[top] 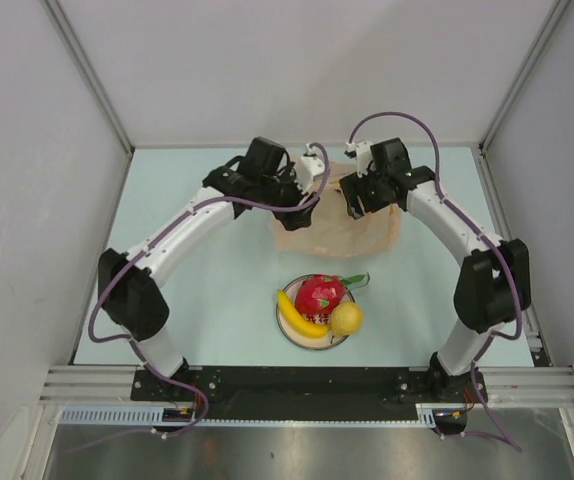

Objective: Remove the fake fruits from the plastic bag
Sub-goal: Adjust the plastic bag at the center of the board.

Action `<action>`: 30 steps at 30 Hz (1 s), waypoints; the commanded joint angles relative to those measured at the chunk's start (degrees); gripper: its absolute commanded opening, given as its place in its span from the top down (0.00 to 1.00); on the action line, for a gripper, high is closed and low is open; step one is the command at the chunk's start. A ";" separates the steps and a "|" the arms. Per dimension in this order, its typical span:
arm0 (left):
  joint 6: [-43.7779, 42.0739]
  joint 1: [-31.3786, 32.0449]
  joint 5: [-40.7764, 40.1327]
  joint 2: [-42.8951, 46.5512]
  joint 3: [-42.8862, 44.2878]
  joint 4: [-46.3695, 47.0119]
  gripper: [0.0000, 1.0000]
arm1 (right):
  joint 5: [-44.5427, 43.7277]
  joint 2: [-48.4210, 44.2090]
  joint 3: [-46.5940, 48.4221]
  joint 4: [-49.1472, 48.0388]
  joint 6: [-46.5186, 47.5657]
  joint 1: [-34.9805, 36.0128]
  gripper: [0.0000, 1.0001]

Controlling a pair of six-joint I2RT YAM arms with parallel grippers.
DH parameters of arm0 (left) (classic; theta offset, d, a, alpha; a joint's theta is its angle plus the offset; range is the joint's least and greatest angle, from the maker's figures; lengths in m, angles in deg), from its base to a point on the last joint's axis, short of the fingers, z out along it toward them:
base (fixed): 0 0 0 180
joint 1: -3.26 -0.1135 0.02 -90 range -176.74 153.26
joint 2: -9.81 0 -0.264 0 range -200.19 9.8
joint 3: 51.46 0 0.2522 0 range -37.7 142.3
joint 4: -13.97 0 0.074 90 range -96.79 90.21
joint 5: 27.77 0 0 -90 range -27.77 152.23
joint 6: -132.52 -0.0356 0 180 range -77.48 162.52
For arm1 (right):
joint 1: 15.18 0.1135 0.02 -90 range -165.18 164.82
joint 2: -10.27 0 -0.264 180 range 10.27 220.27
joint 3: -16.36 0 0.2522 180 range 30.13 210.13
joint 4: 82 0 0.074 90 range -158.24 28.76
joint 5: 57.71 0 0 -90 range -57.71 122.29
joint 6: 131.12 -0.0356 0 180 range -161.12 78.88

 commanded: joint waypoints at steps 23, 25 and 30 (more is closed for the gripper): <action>3.40 1.82 3.17 -4.50 23.67 0.01 1.00 | 7.05 -3.09 0.64 -12.12 4.13 -3.22 0.34; 3.75 1.82 2.90 -4.85 23.23 0.45 1.00 | 7.50 -3.02 -0.96 -11.78 4.40 -1.91 0.42; 4.98 1.82 2.38 -6.78 24.19 1.25 1.00 | 9.34 0.76 -1.23 -8.36 4.13 -2.51 0.60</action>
